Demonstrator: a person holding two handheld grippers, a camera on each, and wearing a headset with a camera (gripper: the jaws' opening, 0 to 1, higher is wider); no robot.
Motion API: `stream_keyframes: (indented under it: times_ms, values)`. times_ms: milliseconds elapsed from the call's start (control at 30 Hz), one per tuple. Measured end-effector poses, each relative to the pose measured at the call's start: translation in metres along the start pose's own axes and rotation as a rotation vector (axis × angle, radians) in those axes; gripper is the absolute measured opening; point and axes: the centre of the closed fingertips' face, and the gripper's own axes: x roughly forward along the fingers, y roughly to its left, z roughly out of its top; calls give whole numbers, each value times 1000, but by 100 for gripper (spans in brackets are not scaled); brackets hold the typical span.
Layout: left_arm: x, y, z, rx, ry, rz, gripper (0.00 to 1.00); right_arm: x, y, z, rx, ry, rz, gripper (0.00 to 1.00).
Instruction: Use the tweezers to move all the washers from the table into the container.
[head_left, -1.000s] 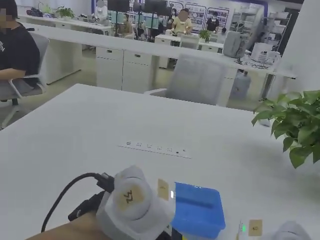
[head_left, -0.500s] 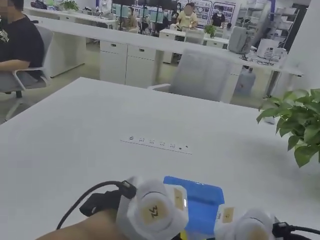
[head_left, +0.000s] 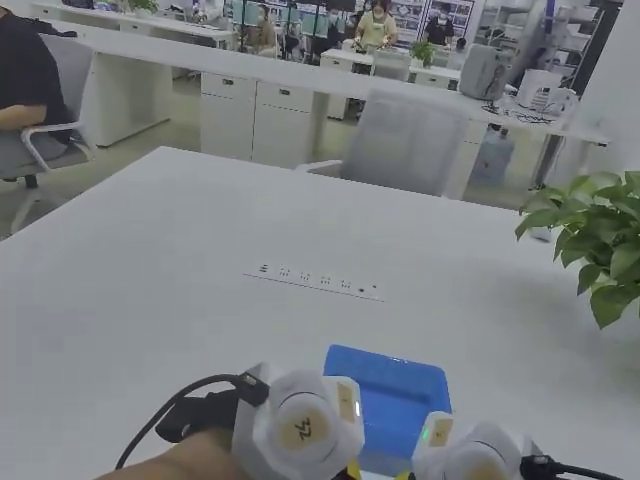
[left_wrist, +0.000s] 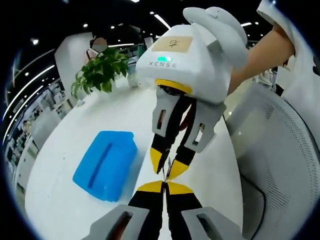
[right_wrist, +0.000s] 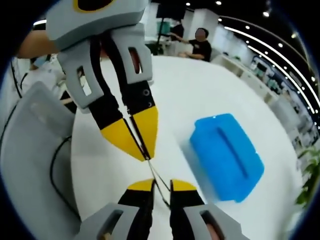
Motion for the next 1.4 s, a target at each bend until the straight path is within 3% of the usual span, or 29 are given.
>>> stream_keyframes:
  times_ms: [133,367,567,733,900,967,1233,1400]
  values:
    - [0,1,-9,-9,13,-17,0,-7,-1,3,111,-55,-4,12]
    - [2,3,-22,-14,38,-23,0,-37,-5,-1,273,-146,-35,19]
    - [9,1,-40,-29,77,-50,0,-65,-4,-19,390,-191,-97,21]
    - [18,-1,-55,-5,143,-70,0,-97,-9,-22,554,-303,-149,26]
    - [27,1,-66,-7,187,-83,0,-121,-15,-28,649,-371,-220,30]
    - [28,1,-68,-6,197,-86,0,-128,-13,-29,684,-398,-222,31]
    - [34,-1,-77,-11,236,-97,0,-150,-6,-39,720,-417,-281,31]
    - [34,-1,-74,-37,228,-104,0,-166,-4,-45,747,-440,-326,32]
